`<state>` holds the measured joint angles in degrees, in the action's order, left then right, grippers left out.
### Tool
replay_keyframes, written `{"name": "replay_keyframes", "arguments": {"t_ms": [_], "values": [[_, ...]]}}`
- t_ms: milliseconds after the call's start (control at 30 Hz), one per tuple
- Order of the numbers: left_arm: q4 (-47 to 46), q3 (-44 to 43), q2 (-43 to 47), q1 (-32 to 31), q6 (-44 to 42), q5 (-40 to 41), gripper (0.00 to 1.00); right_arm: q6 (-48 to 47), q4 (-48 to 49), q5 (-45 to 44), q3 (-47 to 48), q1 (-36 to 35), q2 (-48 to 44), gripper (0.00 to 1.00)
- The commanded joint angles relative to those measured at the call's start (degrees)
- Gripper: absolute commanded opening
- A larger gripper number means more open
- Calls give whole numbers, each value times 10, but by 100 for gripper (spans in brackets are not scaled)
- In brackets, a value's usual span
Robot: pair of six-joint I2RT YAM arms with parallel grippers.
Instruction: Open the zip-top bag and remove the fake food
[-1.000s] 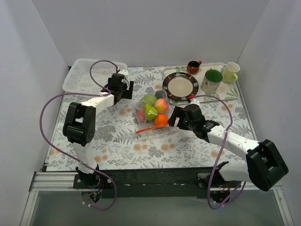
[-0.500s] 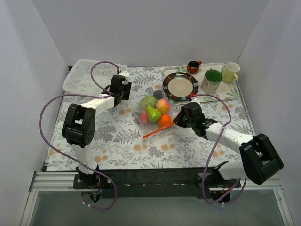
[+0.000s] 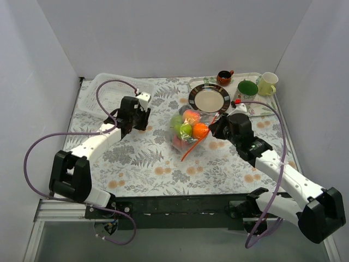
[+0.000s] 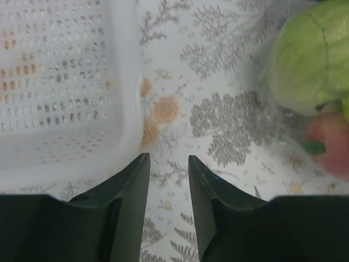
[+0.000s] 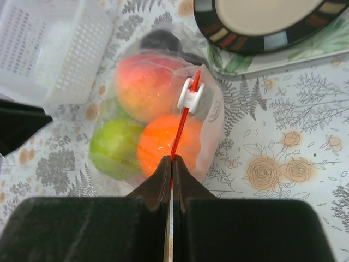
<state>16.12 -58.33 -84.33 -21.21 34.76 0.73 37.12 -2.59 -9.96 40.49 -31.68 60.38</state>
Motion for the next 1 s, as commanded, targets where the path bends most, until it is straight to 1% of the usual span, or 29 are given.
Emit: {"name": "replay_keyframes", "arguments": {"t_ms": [0, 67, 100, 133, 167, 233, 267, 300, 333, 367, 400, 433, 467, 500, 567, 633, 700, 867, 967], "values": [[125, 40, 71, -12, -28, -92, 34, -41, -36, -31, 63, 8, -65, 1], [129, 65, 97, -20, -26, -78, 34, -47, -44, -30, 76, 11, -85, 1], [107, 70, 129, -20, -22, -61, 34, -50, -54, -28, 82, 11, -90, 1], [90, 71, 142, -20, -22, -39, 35, -50, -57, -20, 92, 11, -93, 1], [78, 49, 150, -20, -14, 5, 37, -49, -60, -15, 95, 11, -99, 1], [71, -7, 125, -19, 6, 47, 39, -45, -64, 5, 98, 11, -104, 1], [71, -35, 105, -19, 29, 88, 40, -43, -65, 11, 98, 11, -110, 1], [71, -100, 86, -19, 43, 108, 40, -40, -66, 17, 97, 11, -112, 1], [71, -128, 38, -19, 53, 128, 42, -40, -67, 27, 96, 10, -118, 1], [72, -160, 11, -20, 64, 165, 45, -39, -68, 31, 97, 11, -122, 1], [81, -210, -46, -20, 65, 174, 46, -37, -70, 32, 97, 11, -127, 1], [81, -231, -70, -24, 64, 184, 49, -38, -71, 39, 98, 10, -137, 1], [81, -247, -92, -26, 63, 189, 56, -39, -71, 42, 101, 11, -142, 1], [79, -273, -115, -27, 52, 186, 58, -40, -72, 46, 105, 11, -147, 1], [80, -295, -174, -35, 40, 178, 63, -42, -81, 52, 119, 10, -159, 1], [90, -321, -202, -37, 38, 166, 63, -43, -93, 51, 131, 11, -168, 1], [88, -326, -224, -37, 37, 160, 64, -49, -110, 48, 151, 10, -172, 1], [65, -306, -238, -38, 24, 165, 64, -66, -148, 35, 187, 11, -190, 1], [38, -292, -246, -38, 1, 190, 64, -72, -161, 35, 209, 11, -199, 1]]}}
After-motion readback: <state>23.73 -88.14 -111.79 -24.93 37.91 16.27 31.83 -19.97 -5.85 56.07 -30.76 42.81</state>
